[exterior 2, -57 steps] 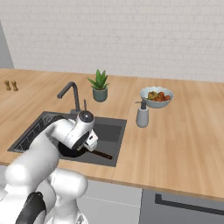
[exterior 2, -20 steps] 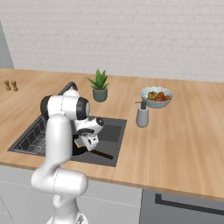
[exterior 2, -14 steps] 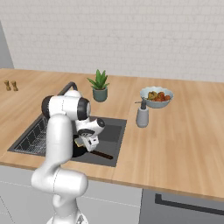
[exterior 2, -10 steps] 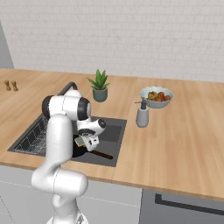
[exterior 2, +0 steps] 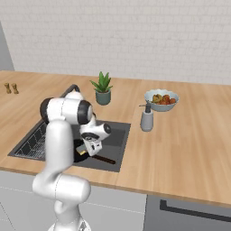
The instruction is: Pick the pan and sponge and place them into the sink. Then turn on the water.
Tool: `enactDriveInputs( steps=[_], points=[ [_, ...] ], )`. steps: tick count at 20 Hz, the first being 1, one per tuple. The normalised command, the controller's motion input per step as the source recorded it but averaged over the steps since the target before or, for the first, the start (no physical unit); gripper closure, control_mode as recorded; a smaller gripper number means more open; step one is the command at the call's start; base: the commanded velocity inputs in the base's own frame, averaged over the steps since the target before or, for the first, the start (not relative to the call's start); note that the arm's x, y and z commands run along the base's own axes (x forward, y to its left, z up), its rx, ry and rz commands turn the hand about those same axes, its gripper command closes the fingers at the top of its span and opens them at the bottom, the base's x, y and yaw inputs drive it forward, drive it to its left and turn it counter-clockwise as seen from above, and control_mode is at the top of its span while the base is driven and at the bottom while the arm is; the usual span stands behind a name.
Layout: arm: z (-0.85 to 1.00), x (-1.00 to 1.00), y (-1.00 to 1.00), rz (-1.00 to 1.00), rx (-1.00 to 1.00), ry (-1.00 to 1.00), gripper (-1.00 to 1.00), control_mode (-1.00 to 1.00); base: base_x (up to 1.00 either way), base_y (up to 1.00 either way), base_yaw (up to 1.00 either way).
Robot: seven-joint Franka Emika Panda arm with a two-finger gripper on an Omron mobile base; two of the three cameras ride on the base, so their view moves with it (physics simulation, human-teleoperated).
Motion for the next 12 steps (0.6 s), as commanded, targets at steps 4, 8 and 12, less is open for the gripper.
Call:
enactDriveInputs(
  steps=[4, 8, 12],
  points=[
    [0.91, -0.24, 0.00, 0.02, 0.07, 0.00, -1.00, -1.00, 0.00, 0.00, 0.00],
    [0.94, -0.26, 0.00, 0.00, 0.07, -0.01, -1.00, -1.00, 0.00, 0.00, 0.00],
    [0.80, -0.40, 0.00, 0.00, 0.03, -0.07, -1.00, -1.00, 0.00, 0.00, 0.00]
  ],
)
